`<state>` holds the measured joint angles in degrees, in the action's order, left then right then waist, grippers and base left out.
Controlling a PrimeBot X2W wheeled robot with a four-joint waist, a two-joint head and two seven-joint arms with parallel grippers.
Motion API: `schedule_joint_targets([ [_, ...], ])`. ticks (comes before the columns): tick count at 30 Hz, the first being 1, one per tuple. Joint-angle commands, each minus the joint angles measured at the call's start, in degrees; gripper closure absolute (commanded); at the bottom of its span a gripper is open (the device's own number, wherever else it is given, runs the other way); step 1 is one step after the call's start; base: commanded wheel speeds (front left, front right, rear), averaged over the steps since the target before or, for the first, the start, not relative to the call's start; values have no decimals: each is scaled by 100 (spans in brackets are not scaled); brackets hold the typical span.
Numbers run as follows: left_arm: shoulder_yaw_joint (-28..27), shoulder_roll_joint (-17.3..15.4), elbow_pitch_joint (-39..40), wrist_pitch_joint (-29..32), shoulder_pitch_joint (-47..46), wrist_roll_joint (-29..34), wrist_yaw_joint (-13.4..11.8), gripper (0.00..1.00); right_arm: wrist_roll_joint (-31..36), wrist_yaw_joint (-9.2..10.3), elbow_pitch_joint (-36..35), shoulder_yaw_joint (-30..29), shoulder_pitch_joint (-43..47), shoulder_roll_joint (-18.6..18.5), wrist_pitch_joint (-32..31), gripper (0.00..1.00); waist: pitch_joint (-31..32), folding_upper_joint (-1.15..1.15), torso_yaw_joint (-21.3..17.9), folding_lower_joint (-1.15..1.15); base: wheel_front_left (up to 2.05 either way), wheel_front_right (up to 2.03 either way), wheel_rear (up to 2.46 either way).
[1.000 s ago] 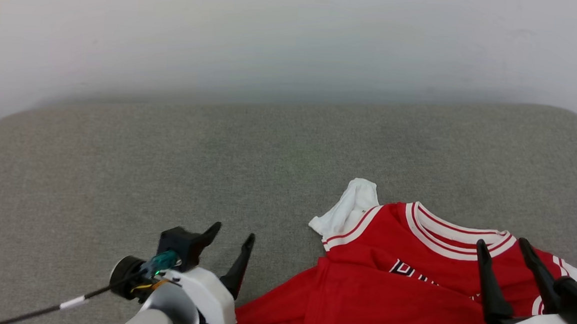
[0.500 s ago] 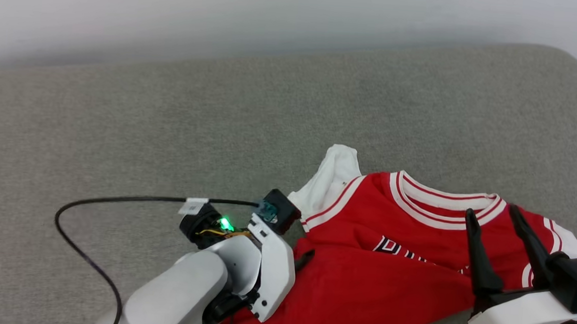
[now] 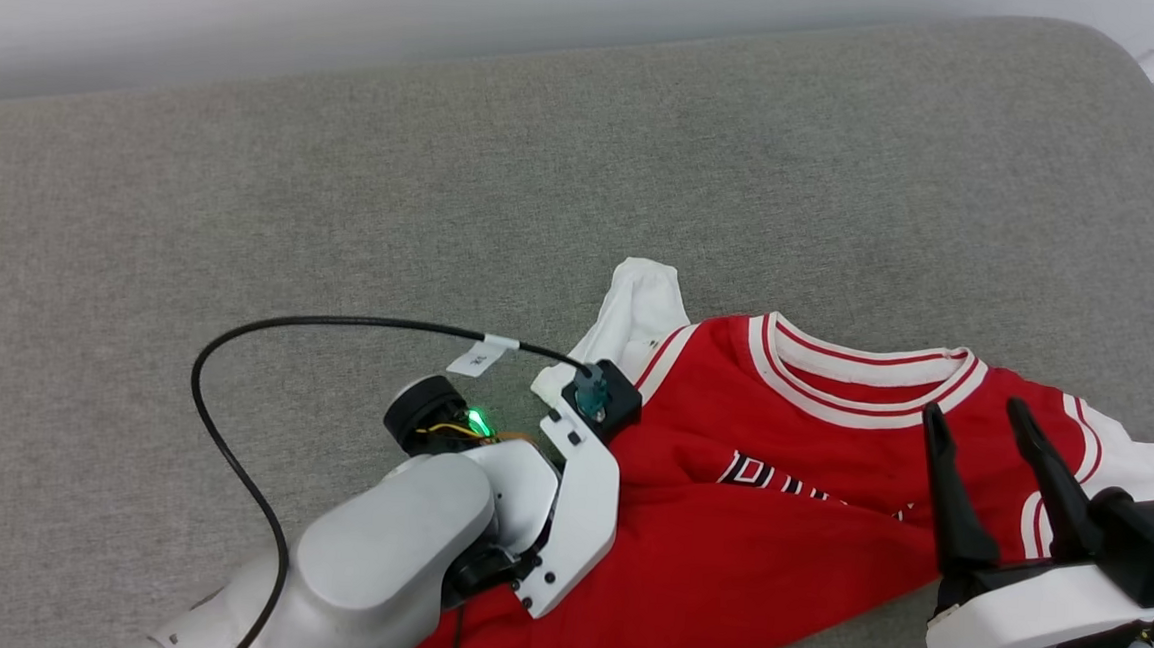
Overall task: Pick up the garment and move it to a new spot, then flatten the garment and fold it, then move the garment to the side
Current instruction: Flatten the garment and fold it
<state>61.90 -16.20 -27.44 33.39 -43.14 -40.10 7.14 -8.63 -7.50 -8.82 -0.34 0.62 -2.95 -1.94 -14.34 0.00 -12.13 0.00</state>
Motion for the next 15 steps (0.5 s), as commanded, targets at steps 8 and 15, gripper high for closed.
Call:
schedule_joint_targets([
  [8, -113, -225, -440, -864, 60, 85, -110, 100, -7, 2, 39, -156, 63, 11, -97, 0, 344, 0, 271, 0, 0, 0, 0],
  [15, -494, -739, 270, -1449, 555, -39, -607, 100, 94, 2, -36, -296, 220, 10, -308, 0, 751, 0, 717, 0, 0, 0, 0],
])
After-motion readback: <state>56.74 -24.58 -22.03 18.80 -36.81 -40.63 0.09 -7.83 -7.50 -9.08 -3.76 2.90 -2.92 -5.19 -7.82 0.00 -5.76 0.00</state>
